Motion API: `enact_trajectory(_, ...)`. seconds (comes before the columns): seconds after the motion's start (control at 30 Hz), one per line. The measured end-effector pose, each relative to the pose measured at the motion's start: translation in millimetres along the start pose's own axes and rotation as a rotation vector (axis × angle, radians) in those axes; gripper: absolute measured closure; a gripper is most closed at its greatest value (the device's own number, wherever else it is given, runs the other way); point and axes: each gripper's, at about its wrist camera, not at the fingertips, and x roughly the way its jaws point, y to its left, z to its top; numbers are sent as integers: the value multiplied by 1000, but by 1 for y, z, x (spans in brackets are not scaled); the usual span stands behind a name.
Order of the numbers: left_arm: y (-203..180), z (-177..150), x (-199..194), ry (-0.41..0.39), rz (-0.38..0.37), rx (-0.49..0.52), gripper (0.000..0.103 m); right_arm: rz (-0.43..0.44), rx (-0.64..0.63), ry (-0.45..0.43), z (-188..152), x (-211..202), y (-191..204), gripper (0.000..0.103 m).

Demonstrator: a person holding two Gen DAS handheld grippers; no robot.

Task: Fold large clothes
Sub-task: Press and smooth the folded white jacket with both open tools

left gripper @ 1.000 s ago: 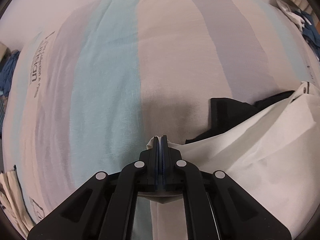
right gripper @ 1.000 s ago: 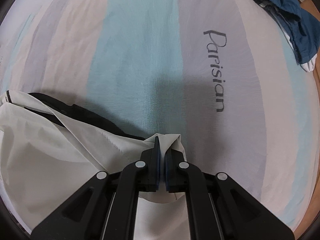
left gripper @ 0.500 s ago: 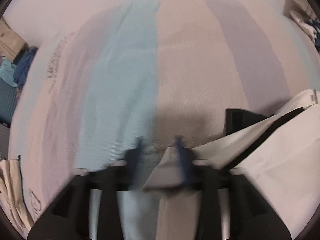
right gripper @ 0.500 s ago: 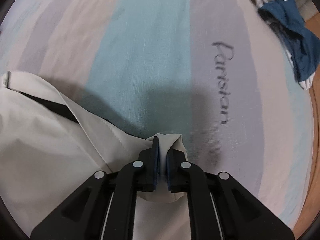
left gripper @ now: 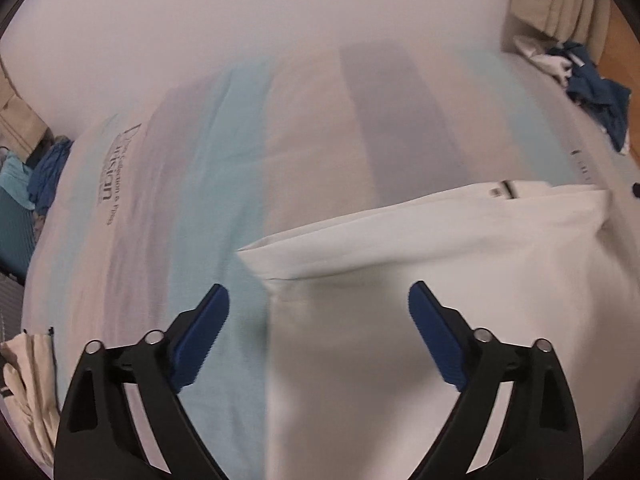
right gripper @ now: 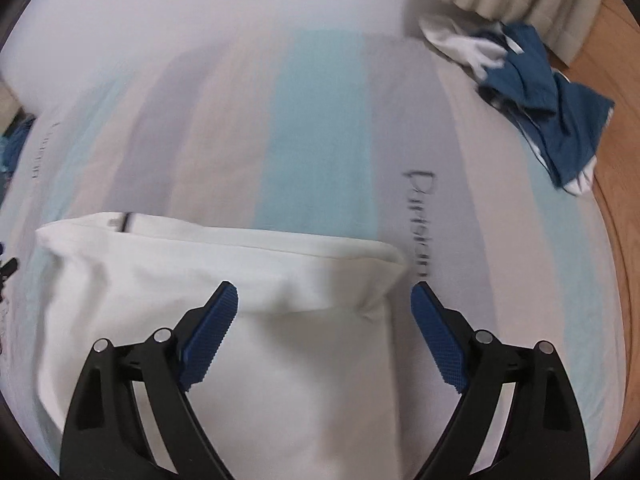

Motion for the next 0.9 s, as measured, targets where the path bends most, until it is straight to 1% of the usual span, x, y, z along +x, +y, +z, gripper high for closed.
enact_trajectory(0.03, -5, 1, -1, -3, -15, -6, 12, 7, -11, -2, 3, 1, 7, 18)
enact_trajectory(0.1, -23, 6, -3, -9, -53, -20, 11, 42, -31, -6, -2, -2, 34, 18)
enact_trajectory(0.2, -54, 10, 4, -16, -105, -30, 11, 99, -46, 18, -13, 8, 68, 18)
enact_trajectory(0.3, -78, 11, 17, -19, -134, -20, 11, 115, -79, 26, -25, 19, 105, 18)
enact_trajectory(0.4, -103, 8, 37, -11, -169, -18, 11, 144, -63, 39, -31, 40, 121, 18)
enact_trajectory(0.43, -111, 5, 47, -5, -175, -11, 11, 139, -56, 46, -33, 50, 125, 18)
enact_trajectory(0.5, -124, 1, 61, -3, -155, 15, 11, 118, -49, 57, -37, 64, 127, 20)
enact_trajectory(0.57, -129, -6, 81, 4, -120, 28, 12, 115, -38, 70, -39, 82, 124, 20)
enact_trajectory(0.63, -128, -13, 99, 5, -82, 35, 10, 99, -42, 73, -45, 96, 123, 17)
enact_trajectory(0.67, -127, -16, 106, 2, -74, 34, 8, 81, -55, 69, -48, 103, 124, 13)
enact_trajectory(0.7, -126, -19, 109, -4, -68, 35, 5, 63, -68, 62, -51, 108, 125, 9)
enact_trajectory(0.73, -127, -22, 113, -12, -65, 43, 5, 51, -75, 55, -53, 111, 126, 7)
enact_trajectory(0.83, -127, -31, 120, -37, -53, 63, 5, 25, -95, 20, -62, 120, 130, 6)
enact_trajectory(0.9, -126, -35, 124, -44, -58, 55, 5, 7, -102, -16, -70, 123, 131, 6)
